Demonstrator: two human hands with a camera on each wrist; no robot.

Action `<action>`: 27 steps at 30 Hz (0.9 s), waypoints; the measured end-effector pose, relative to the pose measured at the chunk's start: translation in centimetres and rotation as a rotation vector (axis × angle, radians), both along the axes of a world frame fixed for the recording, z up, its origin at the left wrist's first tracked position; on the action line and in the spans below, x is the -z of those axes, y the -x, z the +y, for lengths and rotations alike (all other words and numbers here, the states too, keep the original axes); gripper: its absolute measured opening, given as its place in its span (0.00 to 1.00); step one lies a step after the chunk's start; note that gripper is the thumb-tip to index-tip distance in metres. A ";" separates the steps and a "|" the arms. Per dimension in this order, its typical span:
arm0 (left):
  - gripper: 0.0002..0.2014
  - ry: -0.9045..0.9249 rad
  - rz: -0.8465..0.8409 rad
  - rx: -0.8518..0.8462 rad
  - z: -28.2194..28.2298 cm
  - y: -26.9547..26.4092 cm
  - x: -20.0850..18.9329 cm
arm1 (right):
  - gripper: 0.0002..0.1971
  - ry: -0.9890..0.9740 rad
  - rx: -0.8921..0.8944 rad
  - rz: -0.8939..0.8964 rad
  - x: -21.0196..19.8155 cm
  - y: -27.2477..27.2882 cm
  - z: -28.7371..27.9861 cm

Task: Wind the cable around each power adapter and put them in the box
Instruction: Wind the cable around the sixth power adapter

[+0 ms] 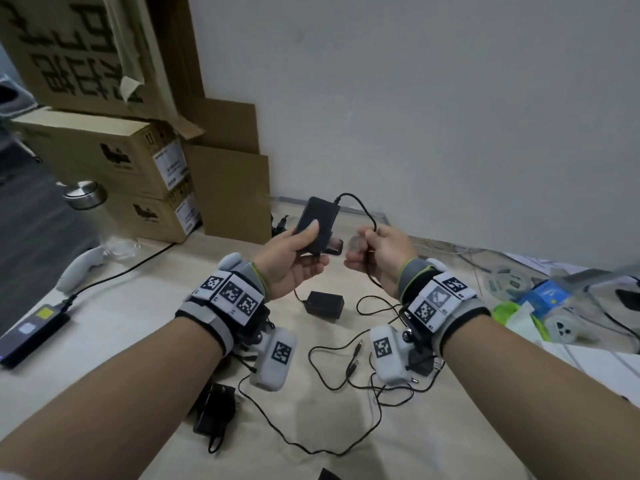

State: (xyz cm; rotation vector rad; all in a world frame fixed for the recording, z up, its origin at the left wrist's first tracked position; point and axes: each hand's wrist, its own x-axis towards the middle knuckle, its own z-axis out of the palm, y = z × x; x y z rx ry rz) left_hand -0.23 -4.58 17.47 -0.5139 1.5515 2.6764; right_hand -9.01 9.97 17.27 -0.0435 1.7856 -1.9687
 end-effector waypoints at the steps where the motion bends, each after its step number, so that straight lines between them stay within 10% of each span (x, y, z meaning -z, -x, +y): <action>1: 0.17 -0.062 0.005 -0.010 -0.3 -0.1 -0.1 | 0.11 -0.012 -0.006 -0.007 0.0 0.2 0.1; 11: 0.09 0.045 0.013 0.083 0.1 1.1 -1.1 | 0.17 -0.908 -0.455 0.758 -0.9 -0.7 -0.5; 27: 0.15 0.752 0.057 0.088 -2.0 2.4 -1.4 | 0.10 -1.083 -0.474 1.044 -2.6 -1.0 -0.5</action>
